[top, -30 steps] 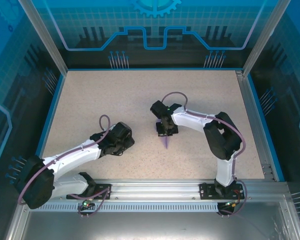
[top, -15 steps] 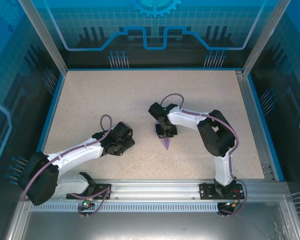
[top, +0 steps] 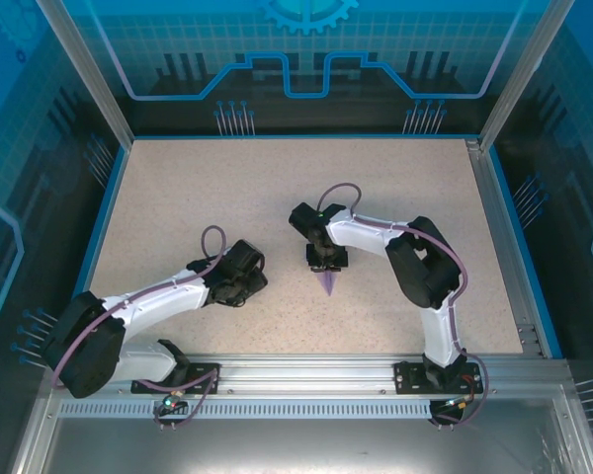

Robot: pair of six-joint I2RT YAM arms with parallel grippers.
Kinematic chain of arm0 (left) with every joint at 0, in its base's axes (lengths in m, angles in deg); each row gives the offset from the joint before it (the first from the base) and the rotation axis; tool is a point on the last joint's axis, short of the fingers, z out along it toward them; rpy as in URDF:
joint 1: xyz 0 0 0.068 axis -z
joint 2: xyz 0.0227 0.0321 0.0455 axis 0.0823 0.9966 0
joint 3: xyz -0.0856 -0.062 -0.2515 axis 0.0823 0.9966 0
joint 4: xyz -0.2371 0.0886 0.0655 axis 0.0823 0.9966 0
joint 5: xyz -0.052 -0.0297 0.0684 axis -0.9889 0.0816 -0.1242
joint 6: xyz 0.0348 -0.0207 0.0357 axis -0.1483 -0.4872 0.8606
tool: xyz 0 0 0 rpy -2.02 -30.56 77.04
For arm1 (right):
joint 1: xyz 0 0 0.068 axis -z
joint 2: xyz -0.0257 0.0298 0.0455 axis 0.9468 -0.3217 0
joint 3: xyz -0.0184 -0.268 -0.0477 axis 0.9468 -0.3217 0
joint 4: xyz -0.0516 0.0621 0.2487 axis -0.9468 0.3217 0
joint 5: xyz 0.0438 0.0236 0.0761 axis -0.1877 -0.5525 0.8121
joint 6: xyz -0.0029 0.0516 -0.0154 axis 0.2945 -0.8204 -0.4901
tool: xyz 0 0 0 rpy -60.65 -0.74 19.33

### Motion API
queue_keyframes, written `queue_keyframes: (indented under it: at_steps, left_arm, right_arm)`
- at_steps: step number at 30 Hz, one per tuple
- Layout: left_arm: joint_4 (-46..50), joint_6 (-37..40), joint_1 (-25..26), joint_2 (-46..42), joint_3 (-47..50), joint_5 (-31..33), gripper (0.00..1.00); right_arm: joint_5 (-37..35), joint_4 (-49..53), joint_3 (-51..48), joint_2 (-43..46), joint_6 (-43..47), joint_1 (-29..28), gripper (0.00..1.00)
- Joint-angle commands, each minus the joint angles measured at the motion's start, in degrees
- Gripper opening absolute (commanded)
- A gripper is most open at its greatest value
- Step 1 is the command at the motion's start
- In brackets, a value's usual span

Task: Fold a paper plane with a square sheet of paper (pick it up from the middle)
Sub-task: Move a paper plane to the center of the table.

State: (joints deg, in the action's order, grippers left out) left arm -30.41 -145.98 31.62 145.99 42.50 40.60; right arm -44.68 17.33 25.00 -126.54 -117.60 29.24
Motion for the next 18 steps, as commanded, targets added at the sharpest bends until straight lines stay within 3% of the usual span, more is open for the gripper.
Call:
queue_keyframes:
  at_steps: [1, 8, 18]
  left_arm:
    - [-0.3, 1.8, -0.5, -1.0, -2.6, 1.2, 0.54]
    - [2.1, 2.1, -0.7, -3.7, -1.7, 2.3, 0.55]
    - [2.7, 2.8, -1.6, -5.5, -1.9, 3.0, 0.55]
  right_arm:
    - [-0.9, -1.2, -1.3, -0.7, -1.2, -0.2, 0.21]
    - [2.8, -4.9, -3.8, -5.2, -2.8, -2.1, 0.22]
    - [-0.2, -3.6, -0.6, 0.6, 0.8, -1.1, 0.24]
